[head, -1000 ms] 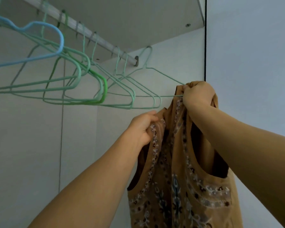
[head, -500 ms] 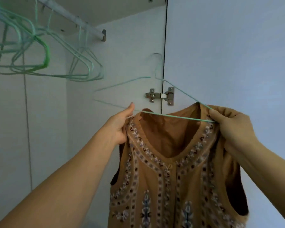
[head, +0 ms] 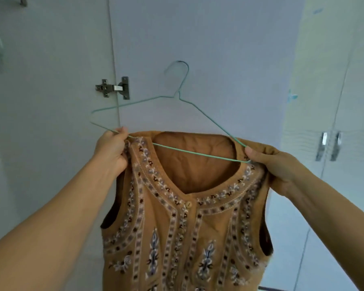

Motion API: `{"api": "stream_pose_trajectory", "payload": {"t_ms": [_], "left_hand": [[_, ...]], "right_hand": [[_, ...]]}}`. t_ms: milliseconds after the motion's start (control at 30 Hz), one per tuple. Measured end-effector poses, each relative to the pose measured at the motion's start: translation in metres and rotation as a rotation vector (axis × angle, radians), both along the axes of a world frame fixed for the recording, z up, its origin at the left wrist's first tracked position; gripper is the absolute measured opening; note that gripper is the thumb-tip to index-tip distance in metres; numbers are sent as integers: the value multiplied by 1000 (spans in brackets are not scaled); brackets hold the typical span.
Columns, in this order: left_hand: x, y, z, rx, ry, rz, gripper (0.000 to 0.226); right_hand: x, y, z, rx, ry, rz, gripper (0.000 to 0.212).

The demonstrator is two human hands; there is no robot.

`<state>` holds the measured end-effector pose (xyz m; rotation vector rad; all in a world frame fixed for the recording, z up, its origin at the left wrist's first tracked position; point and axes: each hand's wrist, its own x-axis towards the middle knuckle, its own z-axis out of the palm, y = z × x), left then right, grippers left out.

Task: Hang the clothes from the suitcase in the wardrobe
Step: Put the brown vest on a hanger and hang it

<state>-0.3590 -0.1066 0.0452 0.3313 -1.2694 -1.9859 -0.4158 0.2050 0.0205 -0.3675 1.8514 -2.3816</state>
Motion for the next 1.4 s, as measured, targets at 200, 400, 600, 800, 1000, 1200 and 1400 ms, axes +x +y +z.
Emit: {"api": "stream_pose_trajectory", "payload": {"t_ms": [200,400,600,800,1000,1200,1400], "left_hand": [[18,26,-6,10,-27,25,18],[33,54,-11,-111,-53,46,21],[38,89,-17,-179,-129,93,25],[28,140,-22,-308,-232,104,30],[21,172,-25,-277,-204,-20,22],[21,152,-10,-271,-59,0,12],[16,110,5,-198,-45,-10,14]], "right_hand": [[18,55,-11,-18,-343,96,17],[36,87,4,-61,-469,109,27],[42,97,17,1,-351,156,12],[55,88,17,1403,464,-18,22],[56,74,26,1764,956,-562,33],[25,92,7,953,614,-303,49],[15,103,-24,821,324,214,58]]}}
